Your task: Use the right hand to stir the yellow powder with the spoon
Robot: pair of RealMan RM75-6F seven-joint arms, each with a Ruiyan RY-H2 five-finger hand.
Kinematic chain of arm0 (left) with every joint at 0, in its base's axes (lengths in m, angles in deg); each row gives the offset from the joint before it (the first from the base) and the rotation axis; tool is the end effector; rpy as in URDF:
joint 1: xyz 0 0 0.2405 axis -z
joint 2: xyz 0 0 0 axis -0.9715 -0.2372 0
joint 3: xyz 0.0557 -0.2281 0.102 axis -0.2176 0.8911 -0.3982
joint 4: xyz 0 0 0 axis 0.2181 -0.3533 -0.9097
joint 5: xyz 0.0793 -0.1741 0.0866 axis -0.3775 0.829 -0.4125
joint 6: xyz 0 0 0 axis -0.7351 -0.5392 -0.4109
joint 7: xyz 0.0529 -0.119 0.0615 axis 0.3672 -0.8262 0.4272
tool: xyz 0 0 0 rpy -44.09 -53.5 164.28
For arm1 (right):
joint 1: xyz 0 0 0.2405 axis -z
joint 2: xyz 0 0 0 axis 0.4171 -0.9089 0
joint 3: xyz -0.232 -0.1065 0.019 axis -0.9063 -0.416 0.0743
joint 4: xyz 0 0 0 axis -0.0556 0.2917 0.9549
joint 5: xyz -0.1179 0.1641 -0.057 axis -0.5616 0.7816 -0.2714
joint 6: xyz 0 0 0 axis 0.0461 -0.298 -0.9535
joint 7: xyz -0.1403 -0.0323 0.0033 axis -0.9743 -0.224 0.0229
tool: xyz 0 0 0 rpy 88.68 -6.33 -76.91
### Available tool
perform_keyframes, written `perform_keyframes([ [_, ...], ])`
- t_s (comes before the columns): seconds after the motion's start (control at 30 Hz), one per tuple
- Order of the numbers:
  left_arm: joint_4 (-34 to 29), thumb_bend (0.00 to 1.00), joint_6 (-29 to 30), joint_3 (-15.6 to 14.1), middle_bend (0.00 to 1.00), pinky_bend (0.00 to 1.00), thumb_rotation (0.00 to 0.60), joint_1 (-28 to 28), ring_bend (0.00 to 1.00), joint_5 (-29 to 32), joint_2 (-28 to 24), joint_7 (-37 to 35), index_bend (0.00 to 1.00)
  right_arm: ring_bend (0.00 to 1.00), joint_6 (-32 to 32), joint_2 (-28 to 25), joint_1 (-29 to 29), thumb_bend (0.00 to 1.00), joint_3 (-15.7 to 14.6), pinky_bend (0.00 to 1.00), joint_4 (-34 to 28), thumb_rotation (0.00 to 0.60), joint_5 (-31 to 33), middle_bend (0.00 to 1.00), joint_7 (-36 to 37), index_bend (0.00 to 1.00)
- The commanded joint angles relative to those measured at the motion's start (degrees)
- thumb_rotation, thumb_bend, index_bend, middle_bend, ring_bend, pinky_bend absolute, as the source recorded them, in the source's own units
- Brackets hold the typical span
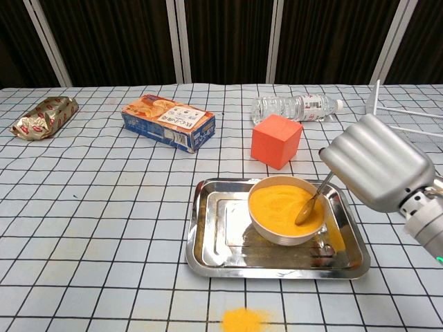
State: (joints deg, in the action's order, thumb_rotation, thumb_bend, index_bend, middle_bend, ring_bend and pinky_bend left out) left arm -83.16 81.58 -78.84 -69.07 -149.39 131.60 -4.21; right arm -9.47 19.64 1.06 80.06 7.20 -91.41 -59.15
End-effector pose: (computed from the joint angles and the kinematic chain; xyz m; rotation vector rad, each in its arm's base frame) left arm -0.3066 0.1968 0.1516 -1.3482 -0.9956 -0.9751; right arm -0.1667 -0.2553 -0.0495 1.6929 0.0564 0.5361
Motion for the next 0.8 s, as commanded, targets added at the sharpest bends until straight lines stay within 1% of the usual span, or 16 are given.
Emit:
perform_keyframes([
  [0.03,-0.02,0.00,-0.03,0.01,0.00,0.00,0.600,0.01,0.00,0.04,0.02,0.07,0.00,1.00,0.00,0.04,-0.22,0.73,0.23,0.83,-0.14,0.600,0.06,1.00,0.06,0.87],
  [0.47,-0.13,0.00,-0.18,0.08,0.00,0.00,0.600,0.04,0.00,0.30,-0.01,0.14,0.00,1.00,0.19,0.41,-1.28,0.73,1.08,0.83,0.07,0.600,0.61,1.00,-0.15,0.87],
  [0.8,-0.13,0.00,0.15,0.04,0.00,0.00,0.600,-0.07,0.00,0.00,-0.01,-0.05,0.00,1.00,-0.70,-0.64,-1.53,0.73,1.01,0.83,-2.69,0.600,-0.15,1.00,-1.88,0.87],
])
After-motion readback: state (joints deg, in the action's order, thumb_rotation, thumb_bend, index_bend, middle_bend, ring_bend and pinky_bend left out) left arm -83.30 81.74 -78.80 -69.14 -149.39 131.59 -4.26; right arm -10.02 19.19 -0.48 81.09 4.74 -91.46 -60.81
